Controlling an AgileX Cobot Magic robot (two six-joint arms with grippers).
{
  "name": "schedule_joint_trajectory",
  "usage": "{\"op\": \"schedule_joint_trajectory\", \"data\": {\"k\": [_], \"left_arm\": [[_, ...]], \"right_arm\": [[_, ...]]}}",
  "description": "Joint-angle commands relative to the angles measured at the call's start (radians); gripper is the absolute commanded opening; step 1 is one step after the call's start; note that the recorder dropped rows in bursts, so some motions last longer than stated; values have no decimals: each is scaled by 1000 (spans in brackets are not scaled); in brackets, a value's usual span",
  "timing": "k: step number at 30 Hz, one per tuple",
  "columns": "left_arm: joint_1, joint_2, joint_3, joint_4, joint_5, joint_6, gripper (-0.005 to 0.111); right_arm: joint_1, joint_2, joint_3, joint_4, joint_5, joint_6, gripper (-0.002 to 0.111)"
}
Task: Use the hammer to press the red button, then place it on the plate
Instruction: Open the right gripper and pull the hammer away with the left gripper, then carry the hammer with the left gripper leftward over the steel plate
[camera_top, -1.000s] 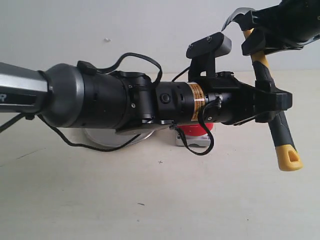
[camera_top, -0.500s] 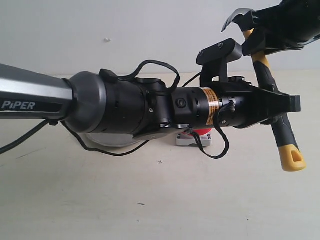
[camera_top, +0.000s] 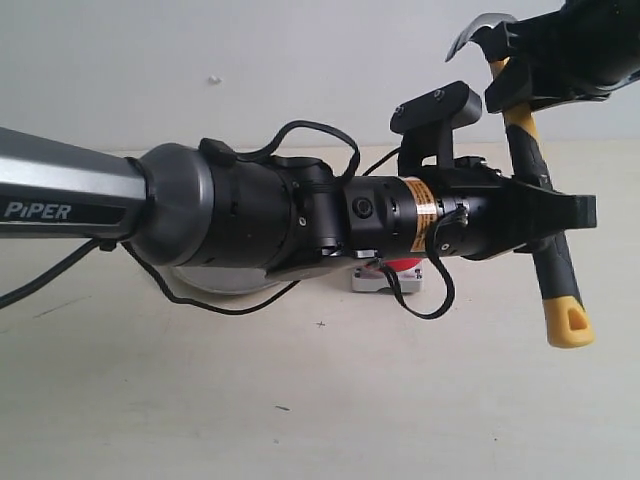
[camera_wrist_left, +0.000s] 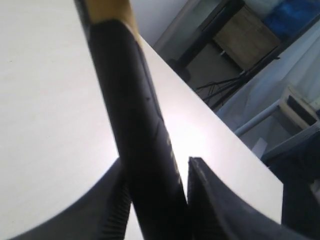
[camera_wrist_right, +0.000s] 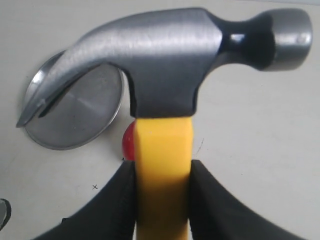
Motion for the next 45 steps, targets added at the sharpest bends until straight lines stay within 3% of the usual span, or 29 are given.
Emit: {"op": "schedule_joint_trajectory", "data": {"k": [1,4,12,18,22,23,27,34,41,45], "left_arm": [[20,-30,-8,88,66,18,0],[30,-44,-8,126,120,18,0],[62,-52,-8,159,191,12,0],[111,-80,-6,206,294,14,0],[111,-139,-6,269,450,21,0],[99,-173,5,287,532,38,0],[52,-253,91,293,619,111,0],[38,-359,277,289,505,109,0],[56,-466,378,293,518,122,0],[56,-541,450,299,518,144,0]], "right_arm": [[1,-15,-5,24,97,3,47],[1,-27,-5,20,206,3,54],[1,-146,-5,22,397,12,55],[1,-335,-5,-40,352,28,54],[1,-477,-5,-179,321,145,49],[1,-536,-5,-236,319,197,47],[1,-710,46,-247,307,221,37],[1,-1100,245,-224,93,215,0],[1,-1431,514,69,-210,111,0],[1,-1455,796,589,-455,-314,0]]}}
